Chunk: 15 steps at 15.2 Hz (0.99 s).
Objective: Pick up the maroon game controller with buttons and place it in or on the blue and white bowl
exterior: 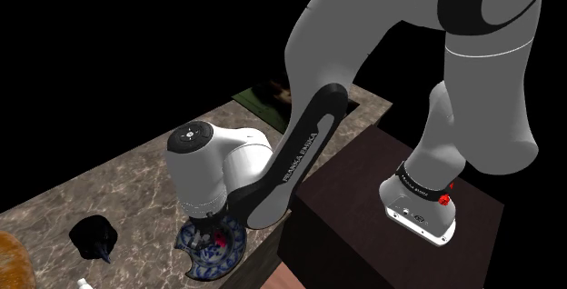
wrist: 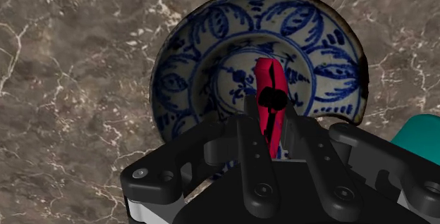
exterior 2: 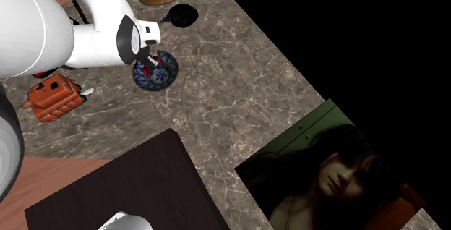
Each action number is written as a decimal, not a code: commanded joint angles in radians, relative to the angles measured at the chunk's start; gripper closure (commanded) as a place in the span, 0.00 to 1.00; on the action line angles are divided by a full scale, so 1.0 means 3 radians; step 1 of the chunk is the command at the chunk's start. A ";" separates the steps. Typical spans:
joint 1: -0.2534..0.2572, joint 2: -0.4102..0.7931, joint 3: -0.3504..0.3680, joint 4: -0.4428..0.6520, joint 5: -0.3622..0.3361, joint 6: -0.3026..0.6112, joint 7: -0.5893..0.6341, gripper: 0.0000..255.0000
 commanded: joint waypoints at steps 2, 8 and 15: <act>0.0001 0.0003 -0.0001 0.0001 -0.0001 0.0003 0.0001 1.00; 0.0001 0.0003 -0.0001 0.0001 -0.0001 0.0003 0.0001 0.00; -0.0115 -0.0365 0.0130 -0.0048 0.0160 -0.0309 -0.0110 0.00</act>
